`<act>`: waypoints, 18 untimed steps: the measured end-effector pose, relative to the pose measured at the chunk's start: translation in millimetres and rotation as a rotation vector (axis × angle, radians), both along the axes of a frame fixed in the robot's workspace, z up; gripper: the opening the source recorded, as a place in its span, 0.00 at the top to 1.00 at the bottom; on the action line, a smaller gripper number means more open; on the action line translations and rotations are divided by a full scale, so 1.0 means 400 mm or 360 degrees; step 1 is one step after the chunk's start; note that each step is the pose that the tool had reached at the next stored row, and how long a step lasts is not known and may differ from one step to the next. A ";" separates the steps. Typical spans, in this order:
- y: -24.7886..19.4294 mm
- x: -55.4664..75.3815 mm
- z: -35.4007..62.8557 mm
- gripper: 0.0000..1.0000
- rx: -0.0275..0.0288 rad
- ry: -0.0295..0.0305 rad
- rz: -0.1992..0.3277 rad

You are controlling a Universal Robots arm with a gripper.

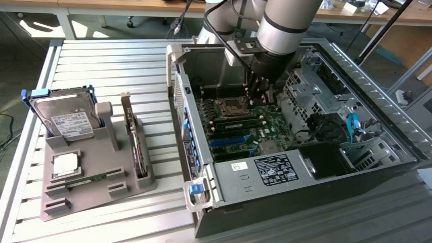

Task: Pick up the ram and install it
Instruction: 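Insert the ram into the slot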

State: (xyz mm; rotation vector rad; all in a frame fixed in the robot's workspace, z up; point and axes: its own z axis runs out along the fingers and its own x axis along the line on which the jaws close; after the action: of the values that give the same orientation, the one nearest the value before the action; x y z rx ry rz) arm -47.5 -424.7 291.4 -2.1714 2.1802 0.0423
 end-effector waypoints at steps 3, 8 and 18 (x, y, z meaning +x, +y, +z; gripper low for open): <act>0.000 0.014 0.000 0.89 0.00001 0.00002 0.0000; 0.000 0.066 0.000 0.89 0.00002 0.00034 -0.0001; 0.000 0.109 -0.001 0.89 0.00001 0.00070 -0.0001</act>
State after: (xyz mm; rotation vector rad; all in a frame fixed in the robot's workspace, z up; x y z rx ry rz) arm -3.8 -424.7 291.2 -2.1729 2.1829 0.0472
